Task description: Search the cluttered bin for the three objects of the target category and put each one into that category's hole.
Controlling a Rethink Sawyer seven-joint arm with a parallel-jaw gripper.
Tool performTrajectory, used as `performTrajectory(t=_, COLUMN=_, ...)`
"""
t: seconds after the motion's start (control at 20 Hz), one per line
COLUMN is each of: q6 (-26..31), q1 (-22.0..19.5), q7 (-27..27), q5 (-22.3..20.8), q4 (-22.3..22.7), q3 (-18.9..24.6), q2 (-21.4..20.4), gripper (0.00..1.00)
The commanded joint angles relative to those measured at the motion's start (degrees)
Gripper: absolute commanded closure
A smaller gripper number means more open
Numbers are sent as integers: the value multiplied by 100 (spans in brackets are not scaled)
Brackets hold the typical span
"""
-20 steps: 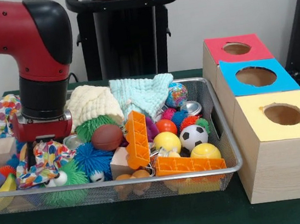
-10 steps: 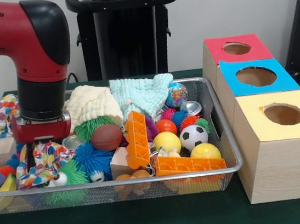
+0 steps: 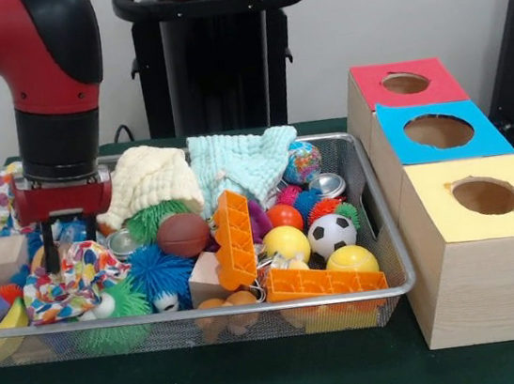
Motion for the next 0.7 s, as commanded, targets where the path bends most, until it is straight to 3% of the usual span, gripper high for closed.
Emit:
performTrajectory(t=0.05, q6=651, q1=240, q7=-833, q5=-473, q4=881, q3=9, q2=-605, gripper=100)
performTrajectory(t=0.45, q6=630, q1=775, q7=-269, q5=-678, q4=783, q3=-504, q2=-813, gripper=100)
performTrajectory(t=0.7, q6=722, q1=845, q7=-308, q5=-610, q4=776, q3=-572, q2=-873, gripper=100)
